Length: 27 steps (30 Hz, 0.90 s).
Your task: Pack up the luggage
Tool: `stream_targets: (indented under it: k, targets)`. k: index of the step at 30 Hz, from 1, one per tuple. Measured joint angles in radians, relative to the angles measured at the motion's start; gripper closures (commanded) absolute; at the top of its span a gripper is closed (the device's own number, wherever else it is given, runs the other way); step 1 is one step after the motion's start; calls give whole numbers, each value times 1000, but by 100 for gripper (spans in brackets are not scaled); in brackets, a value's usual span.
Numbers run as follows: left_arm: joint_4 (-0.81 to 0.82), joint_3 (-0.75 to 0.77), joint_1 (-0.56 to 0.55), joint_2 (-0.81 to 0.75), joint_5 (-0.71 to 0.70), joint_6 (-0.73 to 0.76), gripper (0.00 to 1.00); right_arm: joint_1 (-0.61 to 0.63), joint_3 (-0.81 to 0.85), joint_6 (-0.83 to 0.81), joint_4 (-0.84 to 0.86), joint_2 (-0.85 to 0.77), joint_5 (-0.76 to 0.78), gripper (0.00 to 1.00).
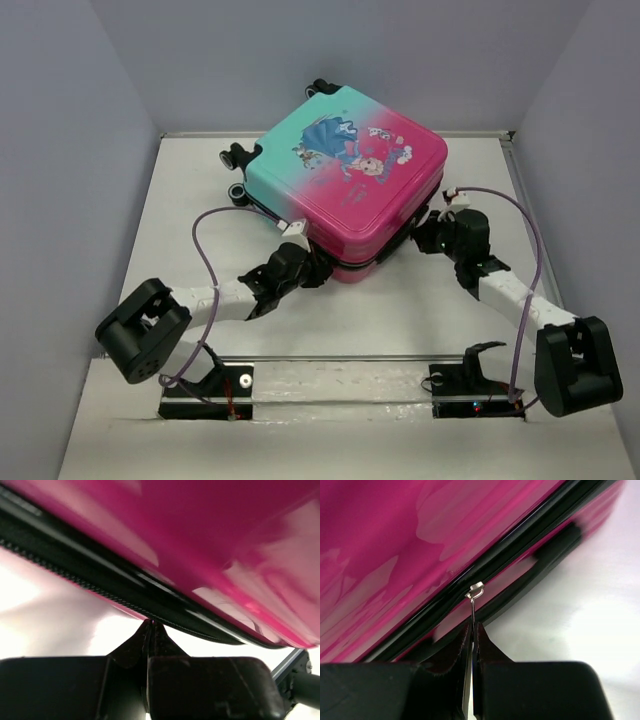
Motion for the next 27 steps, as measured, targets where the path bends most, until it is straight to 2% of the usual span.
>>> stream_targets:
  k: [4, 10, 12, 15, 18, 20, 24, 25, 26, 27]
  targets:
    - [15, 56, -8, 49, 6, 7, 94, 129, -43, 42, -42, -55, 0, 93]
    - [14, 164, -9, 134, 22, 26, 94, 451, -118, 135, -83, -179, 77, 93]
    - [10, 197, -14, 163, 32, 25, 94, 583, -116, 172, -79, -205, 216, 93]
    - [0, 240, -23, 202, 47, 20, 94, 704, -101, 212, -87, -183, 453, 93]
    - [-24, 288, -31, 231, 60, 16, 94, 831, -27, 232, -111, -96, 684, 93]
    - [-51, 301, -34, 230, 56, 23, 89, 884, 26, 254, -121, -7, 803, 93]
    - [-111, 301, -23, 184, 37, 68, 69, 917, 45, 289, -129, 46, 887, 93]
    - [-154, 301, -4, 148, 38, 75, 55, 927, 47, 299, -133, 53, 892, 93]
    - [-181, 290, 23, 102, 38, 78, 37, 933, 49, 306, -133, 58, 892, 93]
    - [-215, 273, 63, 34, 35, 71, 27, 938, 53, 310, -134, 64, 891, 93]
